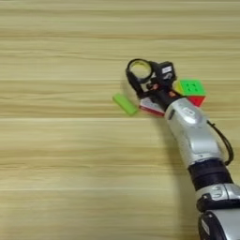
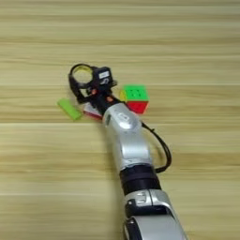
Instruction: Move the objects on the table
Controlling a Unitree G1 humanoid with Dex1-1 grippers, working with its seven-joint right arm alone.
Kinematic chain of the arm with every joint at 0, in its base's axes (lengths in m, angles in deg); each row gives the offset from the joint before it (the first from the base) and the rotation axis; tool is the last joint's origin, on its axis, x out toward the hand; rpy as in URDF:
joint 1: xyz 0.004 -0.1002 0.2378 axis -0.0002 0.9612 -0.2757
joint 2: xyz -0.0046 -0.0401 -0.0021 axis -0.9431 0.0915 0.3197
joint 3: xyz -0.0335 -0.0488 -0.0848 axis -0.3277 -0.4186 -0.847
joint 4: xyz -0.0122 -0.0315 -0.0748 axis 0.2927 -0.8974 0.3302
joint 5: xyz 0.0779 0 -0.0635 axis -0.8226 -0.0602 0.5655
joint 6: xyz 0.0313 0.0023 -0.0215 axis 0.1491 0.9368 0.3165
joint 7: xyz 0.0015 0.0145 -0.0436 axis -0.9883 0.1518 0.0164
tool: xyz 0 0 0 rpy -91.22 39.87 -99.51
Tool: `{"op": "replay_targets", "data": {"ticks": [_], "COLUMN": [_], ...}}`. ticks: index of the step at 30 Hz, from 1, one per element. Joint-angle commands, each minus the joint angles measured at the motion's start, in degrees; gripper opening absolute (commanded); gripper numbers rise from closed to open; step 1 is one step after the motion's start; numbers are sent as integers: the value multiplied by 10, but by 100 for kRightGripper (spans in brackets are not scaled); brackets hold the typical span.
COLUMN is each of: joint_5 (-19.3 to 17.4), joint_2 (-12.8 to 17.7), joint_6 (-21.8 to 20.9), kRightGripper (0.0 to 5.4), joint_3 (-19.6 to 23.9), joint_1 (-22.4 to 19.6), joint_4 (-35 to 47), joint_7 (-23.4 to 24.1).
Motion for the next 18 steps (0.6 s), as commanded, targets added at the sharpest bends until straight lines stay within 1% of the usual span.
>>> {"op": "replay_targets", "data": {"ticks": [1, 4, 7, 13, 18], "joint_5": [-20, -35, -40, -44, -40], "joint_2": [50, 76, 88, 94, 87], "joint_6": [5, 9, 7, -7, -8], "kRightGripper": [399, 398, 398, 397, 397], "joint_3": [58, 98, 119, 132, 122], "joint_1": [-36, -28, -14, -6, -2], "joint_4": [42, 24, 5, -50, -66], "joint_7": [30, 46, 53, 56, 49]}}
